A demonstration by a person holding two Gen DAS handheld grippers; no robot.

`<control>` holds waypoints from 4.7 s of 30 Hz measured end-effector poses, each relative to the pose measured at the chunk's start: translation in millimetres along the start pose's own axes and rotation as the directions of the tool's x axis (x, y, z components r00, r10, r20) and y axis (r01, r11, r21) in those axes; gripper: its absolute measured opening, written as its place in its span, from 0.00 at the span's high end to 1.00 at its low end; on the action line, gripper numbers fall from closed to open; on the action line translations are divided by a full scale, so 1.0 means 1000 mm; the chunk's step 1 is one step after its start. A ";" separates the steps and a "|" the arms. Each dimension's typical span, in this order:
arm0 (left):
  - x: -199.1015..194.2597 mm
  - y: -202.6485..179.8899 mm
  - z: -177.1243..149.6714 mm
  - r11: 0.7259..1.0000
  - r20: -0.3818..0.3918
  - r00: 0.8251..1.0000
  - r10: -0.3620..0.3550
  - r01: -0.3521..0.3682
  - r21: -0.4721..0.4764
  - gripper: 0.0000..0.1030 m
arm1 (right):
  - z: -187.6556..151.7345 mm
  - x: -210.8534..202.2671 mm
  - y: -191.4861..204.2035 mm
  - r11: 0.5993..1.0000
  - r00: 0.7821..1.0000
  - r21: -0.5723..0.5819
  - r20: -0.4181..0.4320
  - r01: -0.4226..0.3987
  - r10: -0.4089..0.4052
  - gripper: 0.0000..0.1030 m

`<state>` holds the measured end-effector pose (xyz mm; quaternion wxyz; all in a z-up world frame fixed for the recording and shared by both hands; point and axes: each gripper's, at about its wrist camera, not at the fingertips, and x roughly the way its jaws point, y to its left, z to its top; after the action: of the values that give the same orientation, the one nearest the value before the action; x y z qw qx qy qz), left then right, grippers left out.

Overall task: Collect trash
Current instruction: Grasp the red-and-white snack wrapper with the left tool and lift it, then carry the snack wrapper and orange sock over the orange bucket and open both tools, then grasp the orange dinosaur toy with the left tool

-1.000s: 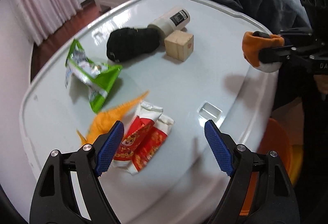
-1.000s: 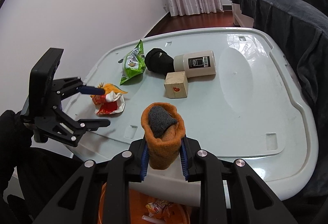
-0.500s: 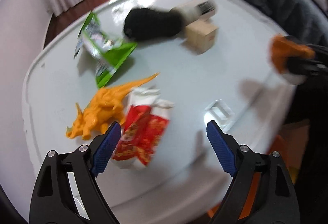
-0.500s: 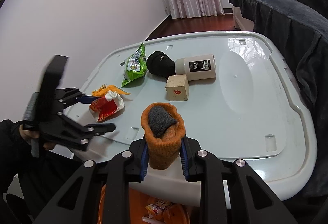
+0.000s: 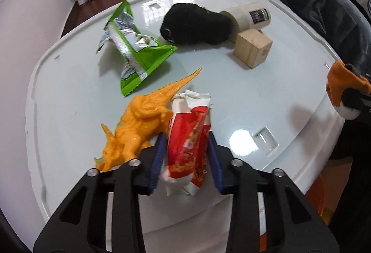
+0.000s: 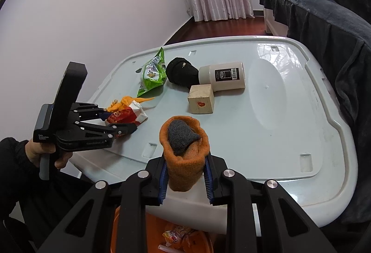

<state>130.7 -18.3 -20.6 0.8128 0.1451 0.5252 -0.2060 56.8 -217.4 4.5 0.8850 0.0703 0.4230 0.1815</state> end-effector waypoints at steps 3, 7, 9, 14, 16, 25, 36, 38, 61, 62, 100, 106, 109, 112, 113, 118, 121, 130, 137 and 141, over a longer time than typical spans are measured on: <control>-0.006 0.001 -0.004 0.999 0.020 1.000 0.013 -0.012 -0.038 0.72 | 0.000 0.000 0.000 1.000 1.000 0.004 0.001 0.002 -0.002 0.75; -0.025 -0.003 -0.011 0.995 0.075 0.997 -0.002 0.010 -0.102 0.73 | 0.000 -0.001 0.001 1.000 1.000 -0.008 0.009 0.007 -0.007 0.75; -0.035 -0.008 -0.015 0.992 0.102 0.995 -0.006 0.019 -0.122 0.73 | -0.001 -0.002 0.002 1.000 1.000 -0.014 0.012 0.007 -0.007 0.75; -0.061 -0.017 -0.030 0.980 0.168 0.986 0.005 0.029 -0.199 0.73 | -0.004 -0.008 0.003 1.000 0.999 -0.023 0.029 0.013 -0.013 0.75; -0.065 -0.022 -0.036 0.974 0.177 0.984 0.012 0.028 -0.226 0.73 | -0.005 -0.012 0.005 0.999 0.999 -0.028 0.037 0.015 -0.014 0.75; -0.092 -0.051 -0.086 0.948 0.201 0.979 0.021 0.044 -0.316 0.73 | -0.027 -0.039 0.027 0.995 1.000 -0.099 0.018 0.011 -0.010 0.75; -0.110 -0.085 -0.123 0.952 0.170 0.984 0.052 0.002 -0.307 0.73 | -0.066 -0.067 0.050 0.989 0.999 -0.145 -0.038 0.000 -0.006 0.75; -0.111 -0.093 -0.127 0.953 0.155 0.986 0.053 -0.004 -0.302 0.73 | -0.072 -0.070 0.053 0.988 0.999 -0.155 -0.048 -0.001 -0.007 0.75; -0.072 -0.127 -0.156 0.958 -0.035 0.999 -0.011 0.000 -0.286 0.72 | -0.121 -0.055 0.067 0.980 0.976 -0.199 -0.215 -0.016 -0.027 0.75; -0.069 -0.125 -0.156 0.957 -0.046 0.999 -0.021 0.006 -0.291 0.72 | -0.121 -0.051 0.065 0.982 0.974 -0.190 -0.226 -0.017 -0.027 0.75; -0.052 -0.116 -0.161 0.933 -0.119 0.993 -0.007 -0.036 -0.359 0.29 | -0.118 -0.034 0.051 0.995 0.965 -0.101 -0.263 -0.007 -0.020 0.56; -0.052 -0.114 -0.162 0.929 -0.123 0.992 -0.010 -0.036 -0.369 0.29 | -0.116 -0.036 0.043 0.999 0.967 -0.054 -0.255 -0.002 -0.012 0.56; -0.051 -0.114 -0.161 0.928 -0.122 0.992 -0.008 -0.038 -0.369 0.29 | -0.116 -0.037 0.042 0.999 0.968 -0.051 -0.251 -0.001 -0.011 0.56; -0.051 -0.110 -0.161 0.926 -0.117 0.993 -0.012 -0.034 -0.377 0.29 | -0.115 -0.037 0.041 0.999 0.969 -0.046 -0.248 -0.001 -0.011 0.55; -0.053 -0.107 -0.161 0.923 -0.109 0.994 -0.013 -0.030 -0.384 0.29 | -0.114 -0.037 0.041 0.999 0.969 -0.044 -0.246 -0.001 -0.010 0.54; -0.071 -0.076 -0.146 0.907 -0.022 1.000 0.012 -0.020 -0.421 0.29 | -0.104 -0.043 0.037 0.999 0.976 -0.034 -0.218 0.007 -0.014 0.49; -0.082 -0.054 -0.122 0.914 0.032 0.998 0.048 -0.031 -0.404 0.28 | -0.093 -0.043 0.034 0.999 0.980 -0.034 -0.196 0.015 -0.021 0.48; -0.056 -0.001 -0.026 0.993 0.063 0.994 0.095 -0.090 -0.075 0.23 | -0.083 -0.039 0.032 1.000 0.983 -0.016 -0.183 0.007 -0.010 0.47; -0.016 0.015 -0.007 0.992 0.048 0.999 -0.009 0.003 0.129 0.22 | -0.088 -0.026 0.020 0.999 0.974 0.031 -0.226 0.021 -0.014 0.47; -0.002 0.026 -0.006 0.989 0.106 0.994 -0.017 0.001 0.145 0.22 | -0.087 -0.017 0.021 0.999 0.969 0.041 -0.245 0.018 -0.007 0.46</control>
<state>138.2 7.3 -21.1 0.8261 0.1901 0.4654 -0.2546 -26.0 -207.2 -32.8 0.8254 0.0636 0.5332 0.1740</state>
